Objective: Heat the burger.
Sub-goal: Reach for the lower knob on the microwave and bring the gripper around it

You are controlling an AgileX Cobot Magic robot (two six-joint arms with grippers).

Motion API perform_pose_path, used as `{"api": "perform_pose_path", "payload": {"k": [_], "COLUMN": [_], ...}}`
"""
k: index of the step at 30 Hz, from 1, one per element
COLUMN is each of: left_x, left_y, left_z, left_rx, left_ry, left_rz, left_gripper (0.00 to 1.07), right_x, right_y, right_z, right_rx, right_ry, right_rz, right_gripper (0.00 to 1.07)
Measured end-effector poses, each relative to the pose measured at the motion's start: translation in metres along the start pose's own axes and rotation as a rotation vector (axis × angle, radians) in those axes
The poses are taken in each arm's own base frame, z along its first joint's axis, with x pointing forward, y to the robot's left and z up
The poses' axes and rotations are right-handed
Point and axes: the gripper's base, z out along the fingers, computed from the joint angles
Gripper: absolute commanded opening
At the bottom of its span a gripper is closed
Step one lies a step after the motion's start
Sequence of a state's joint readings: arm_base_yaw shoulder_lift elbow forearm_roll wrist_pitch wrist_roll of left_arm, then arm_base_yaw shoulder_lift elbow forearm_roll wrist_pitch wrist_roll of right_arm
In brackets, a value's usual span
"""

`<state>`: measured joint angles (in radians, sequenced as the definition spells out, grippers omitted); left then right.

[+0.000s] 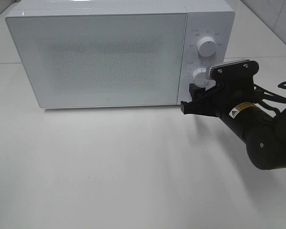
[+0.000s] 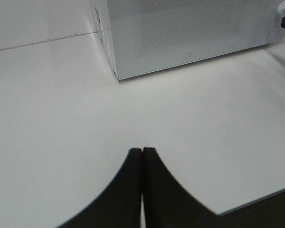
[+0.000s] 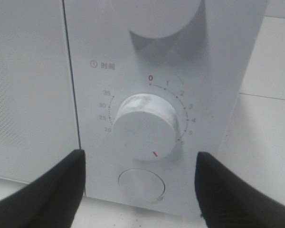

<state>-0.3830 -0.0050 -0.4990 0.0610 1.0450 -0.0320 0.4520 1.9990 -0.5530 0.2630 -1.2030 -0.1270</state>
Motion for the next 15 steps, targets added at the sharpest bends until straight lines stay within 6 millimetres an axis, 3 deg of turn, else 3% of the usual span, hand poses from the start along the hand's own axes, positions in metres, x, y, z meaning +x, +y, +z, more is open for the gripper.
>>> {"api": "perform_pose_path", "payload": {"k": [15], "left_x": [0.000], "left_y": [0.000], "left_z": [0.000], "left_rx": [0.000], "left_ry": [0.000], "left_rz": [0.000], "left_gripper": [0.00], "right_x": [-0.012], "right_y": [0.001], "right_z": [0.016], "right_rx": [0.030], "right_ry": [-0.061], "right_rz": [0.027], "right_gripper": [0.71]}}
